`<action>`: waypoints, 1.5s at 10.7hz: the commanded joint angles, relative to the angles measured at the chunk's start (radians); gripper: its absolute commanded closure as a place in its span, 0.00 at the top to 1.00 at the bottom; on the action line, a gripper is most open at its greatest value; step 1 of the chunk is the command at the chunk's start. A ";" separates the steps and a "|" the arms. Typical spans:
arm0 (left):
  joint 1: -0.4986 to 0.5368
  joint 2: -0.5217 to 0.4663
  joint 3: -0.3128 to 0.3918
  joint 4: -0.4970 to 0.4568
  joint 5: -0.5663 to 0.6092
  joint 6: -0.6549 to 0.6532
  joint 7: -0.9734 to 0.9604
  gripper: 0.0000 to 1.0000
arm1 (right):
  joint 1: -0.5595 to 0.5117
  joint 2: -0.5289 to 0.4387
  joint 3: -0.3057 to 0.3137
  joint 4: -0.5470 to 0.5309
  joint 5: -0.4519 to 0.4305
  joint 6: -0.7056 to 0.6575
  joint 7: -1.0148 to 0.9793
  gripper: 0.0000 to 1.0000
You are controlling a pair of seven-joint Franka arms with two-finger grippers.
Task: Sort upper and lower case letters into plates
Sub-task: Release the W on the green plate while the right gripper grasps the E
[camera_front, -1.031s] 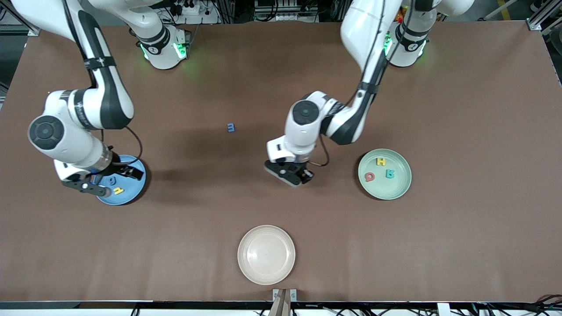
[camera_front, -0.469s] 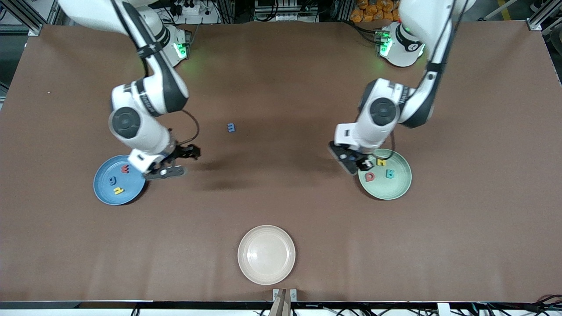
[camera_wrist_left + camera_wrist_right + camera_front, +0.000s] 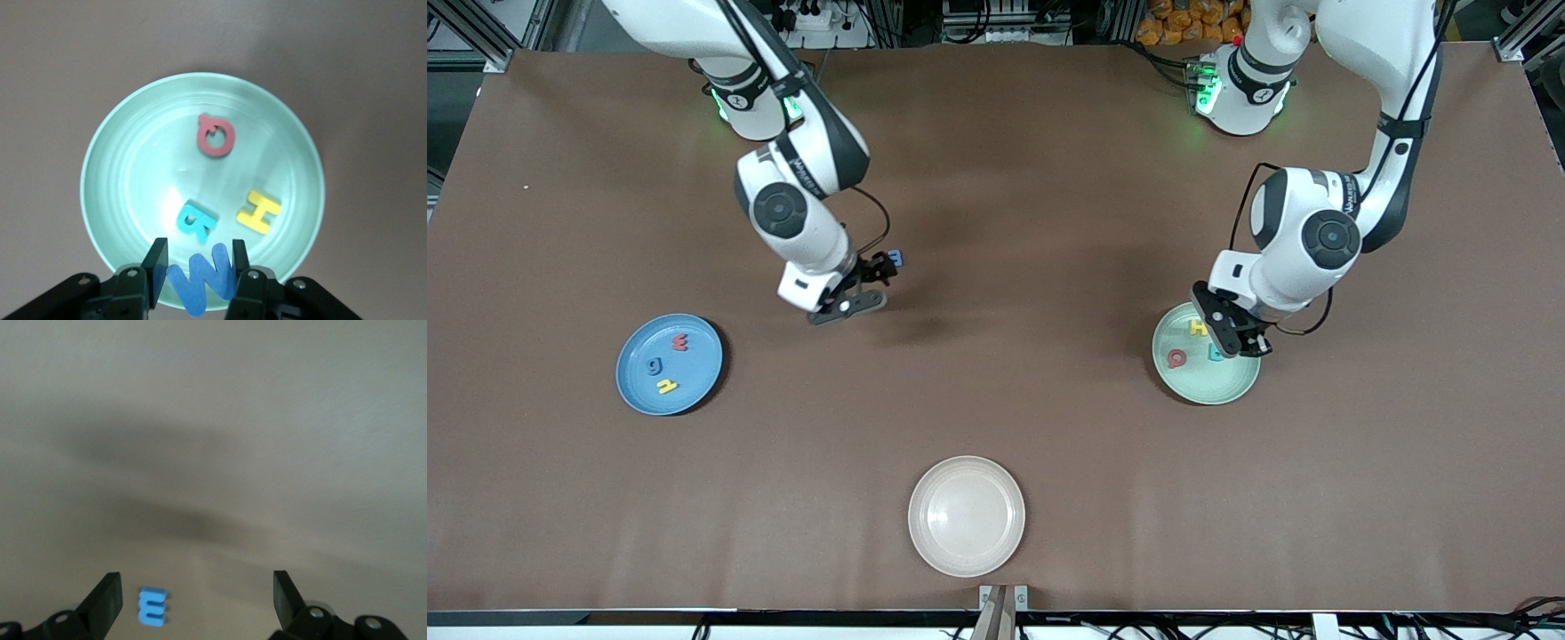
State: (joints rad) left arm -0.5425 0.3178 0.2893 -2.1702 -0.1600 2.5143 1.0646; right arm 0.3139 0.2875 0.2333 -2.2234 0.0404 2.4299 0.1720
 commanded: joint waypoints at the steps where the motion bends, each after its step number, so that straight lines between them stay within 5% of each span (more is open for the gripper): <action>1: -0.010 0.072 -0.009 0.001 -0.096 0.102 0.038 0.37 | 0.004 -0.005 0.043 -0.038 0.010 0.031 0.029 1.00; 5: -0.019 0.162 -0.010 0.010 -0.303 0.212 0.167 0.37 | 0.007 0.008 0.060 -0.119 0.004 0.159 0.049 1.00; 10: -0.030 0.187 -0.019 0.061 -0.414 0.208 0.166 0.38 | 0.069 0.070 0.058 -0.136 0.004 0.219 0.225 1.00; 12: -0.027 0.188 -0.027 0.058 -0.472 0.208 0.172 0.74 | 0.082 0.076 0.058 -0.139 0.004 0.218 0.265 1.00; 13: -0.027 0.191 -0.027 0.058 -0.477 0.208 0.172 1.00 | 0.082 0.076 0.058 -0.148 0.003 0.218 0.276 1.00; 16: -0.019 0.178 -0.027 0.053 -0.483 0.199 0.161 1.00 | 0.091 0.070 0.058 -0.159 -0.005 0.218 0.328 1.00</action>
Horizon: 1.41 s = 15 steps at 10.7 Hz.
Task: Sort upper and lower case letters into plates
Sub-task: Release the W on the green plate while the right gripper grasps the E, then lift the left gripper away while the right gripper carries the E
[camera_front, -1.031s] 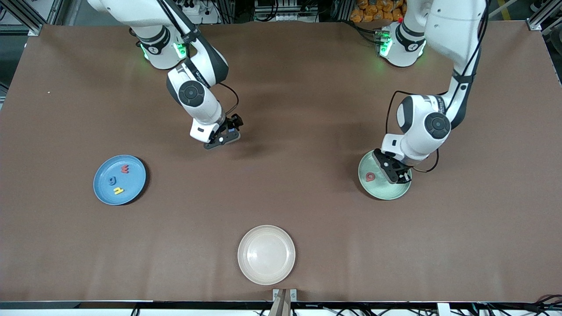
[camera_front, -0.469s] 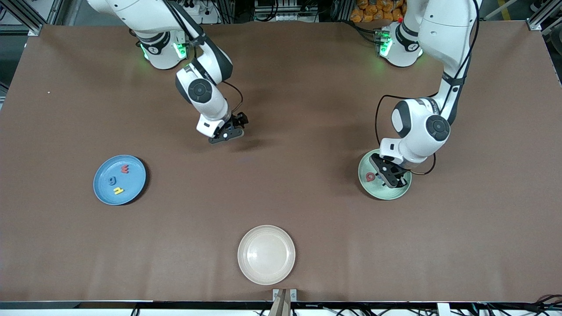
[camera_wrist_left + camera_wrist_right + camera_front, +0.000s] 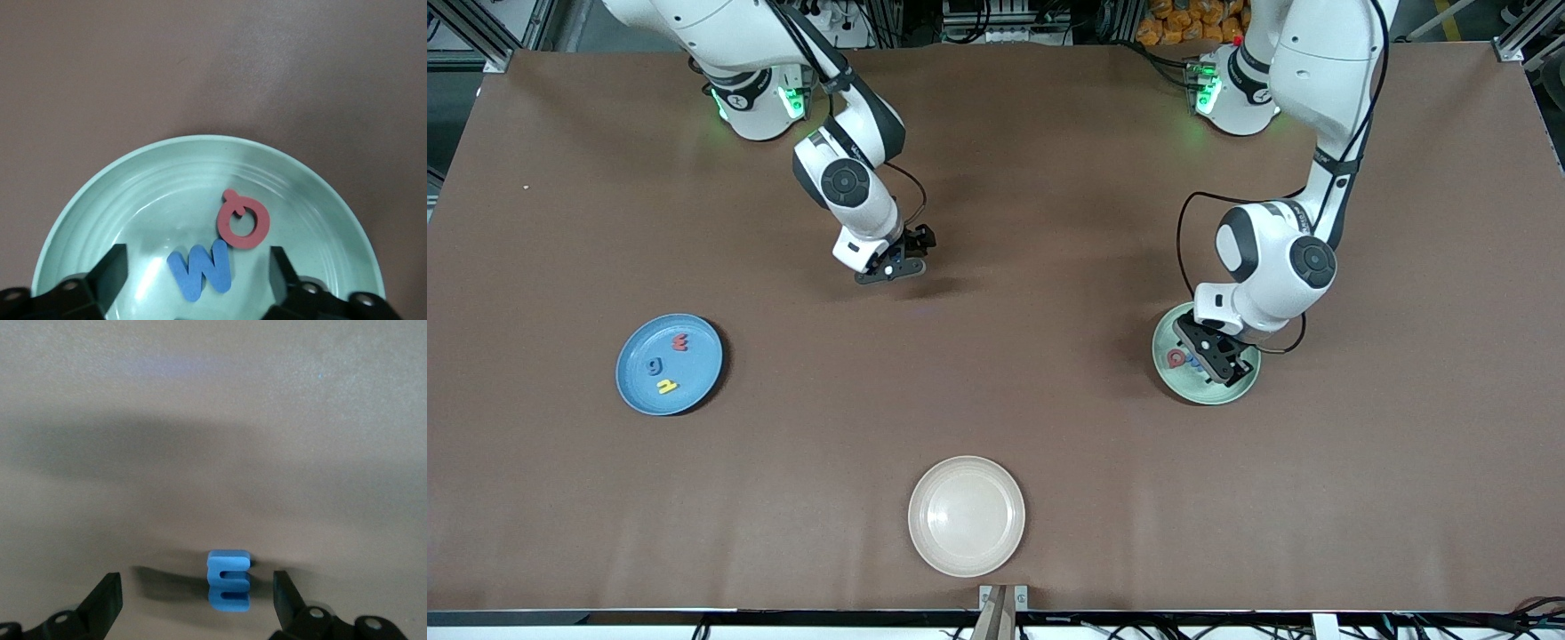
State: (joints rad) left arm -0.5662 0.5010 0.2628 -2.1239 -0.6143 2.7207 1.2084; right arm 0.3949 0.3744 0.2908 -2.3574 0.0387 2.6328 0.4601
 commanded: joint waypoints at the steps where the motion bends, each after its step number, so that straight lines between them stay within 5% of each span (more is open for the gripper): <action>1: 0.005 -0.016 0.001 0.007 -0.030 -0.018 -0.003 1.00 | 0.010 -0.017 -0.001 -0.025 -0.011 0.016 0.040 1.00; 5: 0.032 -0.183 0.029 0.007 -0.018 -0.231 -0.262 1.00 | 0.009 -0.017 -0.001 -0.039 -0.037 0.016 0.046 1.00; 6: 0.069 -0.209 0.027 0.009 -0.004 -0.242 -0.263 1.00 | 0.007 -0.017 -0.001 -0.039 -0.058 0.016 0.046 0.66; 7: 0.101 -0.232 0.029 0.018 0.036 -0.274 -0.270 1.00 | 0.005 -0.017 -0.001 -0.037 -0.065 0.016 0.048 0.10; 8: 0.159 -0.248 0.024 0.048 0.074 -0.345 -0.344 1.00 | 0.004 -0.018 -0.001 -0.037 -0.066 0.019 0.048 0.00; 10: 0.257 -0.283 -0.046 0.161 0.300 -0.529 -0.708 1.00 | 0.001 -0.022 -0.001 -0.037 -0.066 0.016 0.048 0.00; 12: 0.348 -0.280 -0.211 0.356 0.552 -0.764 -1.114 1.00 | -0.004 -0.028 -0.004 -0.036 -0.066 0.016 0.048 0.00; 13: 0.411 -0.303 -0.306 0.386 0.591 -0.795 -1.258 1.00 | -0.007 -0.035 -0.010 -0.034 -0.066 0.016 0.048 0.00; 15: 0.494 -0.433 -0.382 0.364 0.587 -0.796 -1.432 1.00 | -0.039 -0.077 -0.022 -0.030 -0.066 0.013 0.046 0.00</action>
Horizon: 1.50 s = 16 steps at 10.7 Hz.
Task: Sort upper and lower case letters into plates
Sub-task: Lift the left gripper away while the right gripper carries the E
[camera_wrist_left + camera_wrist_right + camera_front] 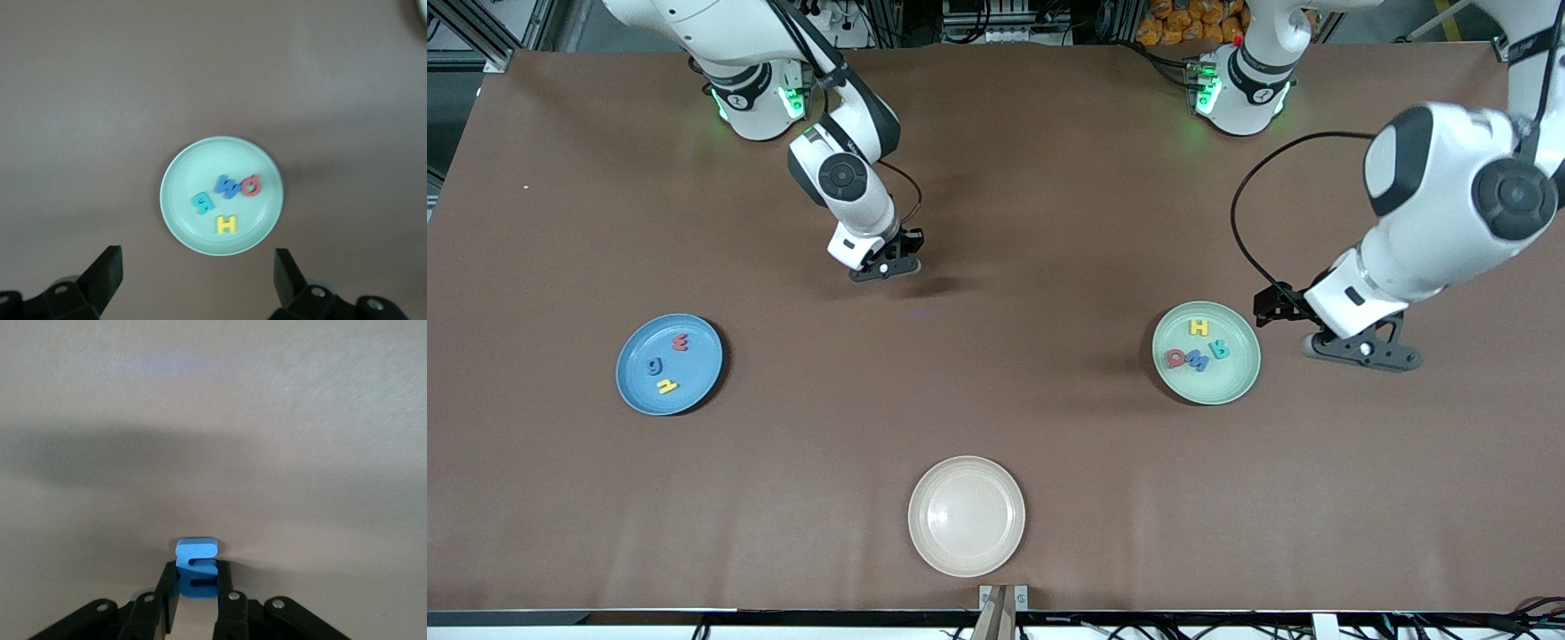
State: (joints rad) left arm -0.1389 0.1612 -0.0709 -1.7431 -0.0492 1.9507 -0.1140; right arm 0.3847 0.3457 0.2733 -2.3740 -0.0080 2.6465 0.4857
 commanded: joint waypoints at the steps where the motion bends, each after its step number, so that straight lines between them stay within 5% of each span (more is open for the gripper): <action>1: 0.076 -0.138 -0.049 -0.013 0.022 -0.027 -0.113 1.00 | -0.055 -0.071 -0.019 -0.007 -0.020 -0.009 0.020 0.00; 3: 0.111 -0.240 -0.056 -0.024 0.020 -0.070 -0.105 1.00 | -0.139 -0.094 -0.049 0.027 -0.021 -0.014 0.008 0.00; 5: 0.107 -0.308 -0.056 -0.023 0.023 -0.146 -0.105 1.00 | -0.209 -0.093 -0.132 0.094 -0.146 -0.034 0.004 0.00; 7: 0.111 -0.307 -0.056 -0.023 0.019 -0.195 -0.090 1.00 | -0.297 -0.077 -0.192 0.212 -0.322 -0.170 -0.019 0.00; 11: 0.108 -0.272 -0.017 -0.009 -0.024 -0.197 -0.016 1.00 | -0.466 -0.045 -0.227 0.268 -0.357 -0.218 -0.256 0.00; 12: 0.110 -0.272 -0.017 -0.003 -0.026 -0.203 -0.021 1.00 | -0.474 -0.045 -0.227 0.263 -0.356 -0.221 -0.250 0.24; 14: 0.111 -0.269 -0.018 0.007 -0.027 -0.223 -0.015 1.00 | -0.495 -0.043 -0.227 0.259 -0.352 -0.217 -0.257 1.00; 16: 0.102 -0.267 -0.020 0.008 -0.014 -0.223 -0.021 1.00 | -0.497 -0.075 -0.238 0.266 -0.337 -0.226 -0.251 1.00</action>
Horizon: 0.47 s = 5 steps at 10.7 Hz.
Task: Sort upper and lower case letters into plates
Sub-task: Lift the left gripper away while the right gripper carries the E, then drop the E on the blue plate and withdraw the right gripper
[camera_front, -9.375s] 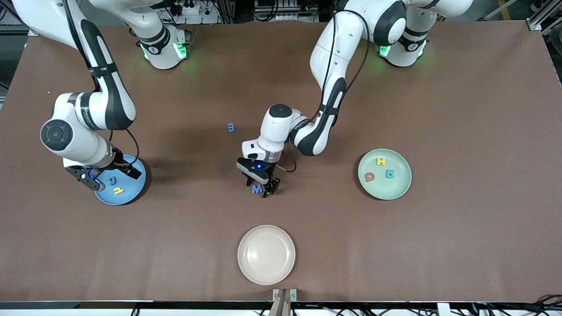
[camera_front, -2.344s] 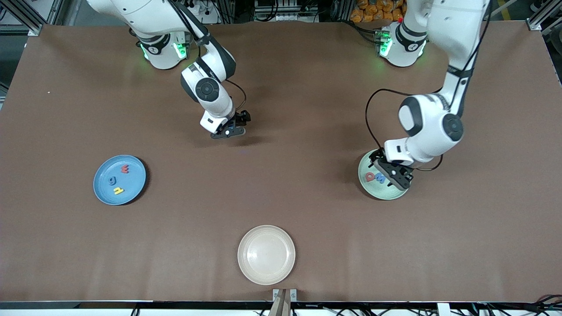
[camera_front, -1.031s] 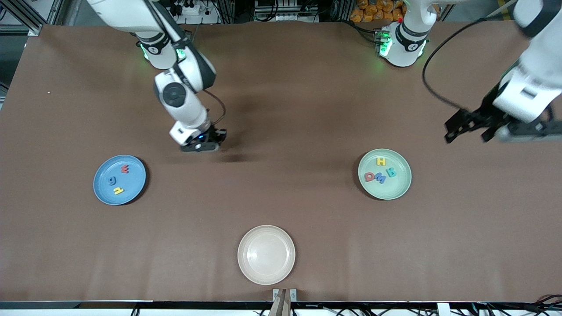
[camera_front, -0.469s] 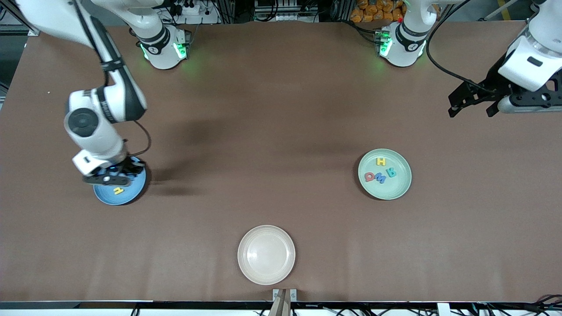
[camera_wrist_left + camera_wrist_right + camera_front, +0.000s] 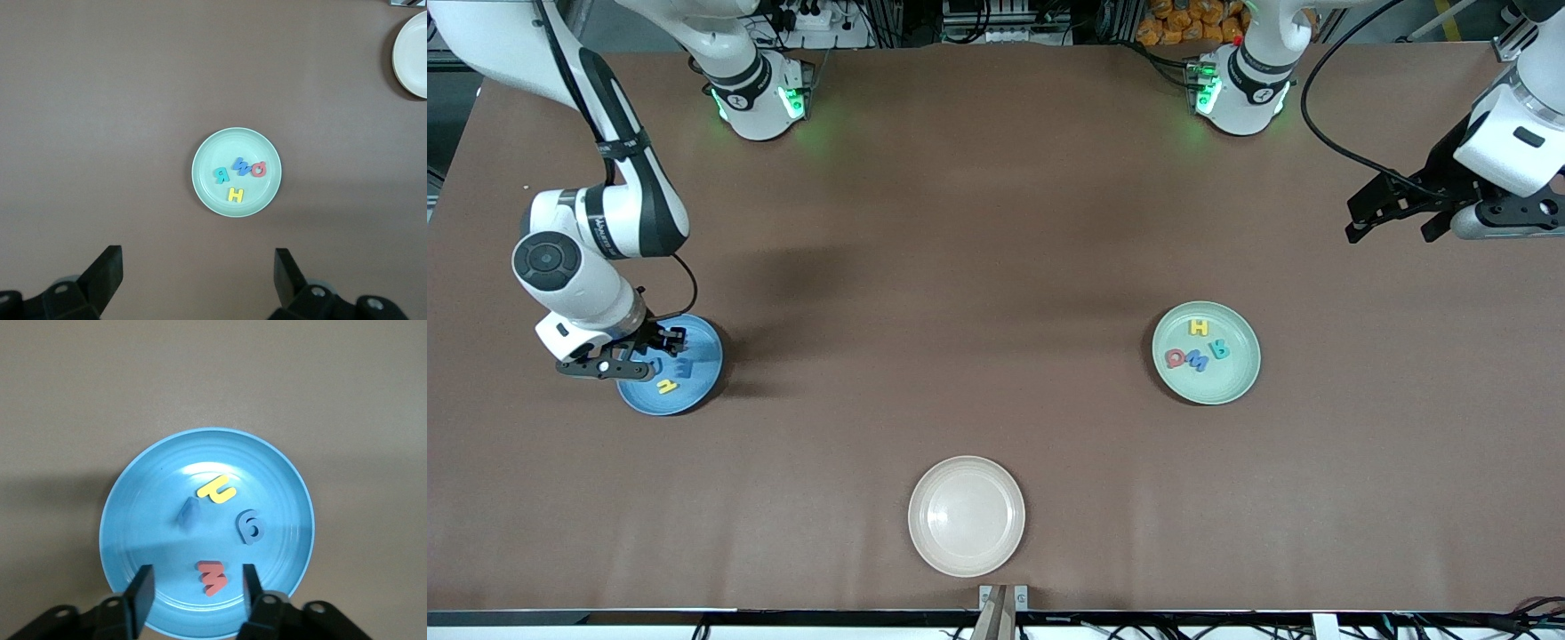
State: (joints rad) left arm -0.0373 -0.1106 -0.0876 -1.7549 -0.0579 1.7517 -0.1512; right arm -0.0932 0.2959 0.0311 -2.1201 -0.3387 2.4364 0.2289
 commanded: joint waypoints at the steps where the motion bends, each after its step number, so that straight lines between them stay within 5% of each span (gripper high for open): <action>1: 0.010 0.005 -0.003 0.018 -0.005 -0.029 0.018 1.00 | -0.017 -0.062 0.000 0.008 0.072 -0.022 0.003 1.00; 2: 0.013 0.005 0.000 0.015 -0.003 -0.029 0.018 1.00 | -0.011 -0.101 0.000 0.009 0.163 -0.077 -0.011 1.00; 5: 0.001 0.023 0.000 0.040 0.006 -0.029 0.012 1.00 | -0.016 -0.194 0.015 0.086 0.185 -0.282 -0.129 1.00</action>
State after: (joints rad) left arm -0.0310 -0.1019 -0.0850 -1.7504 -0.0578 1.7432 -0.1509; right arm -0.0959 0.1598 0.0321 -2.0654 -0.1771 2.2329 0.1614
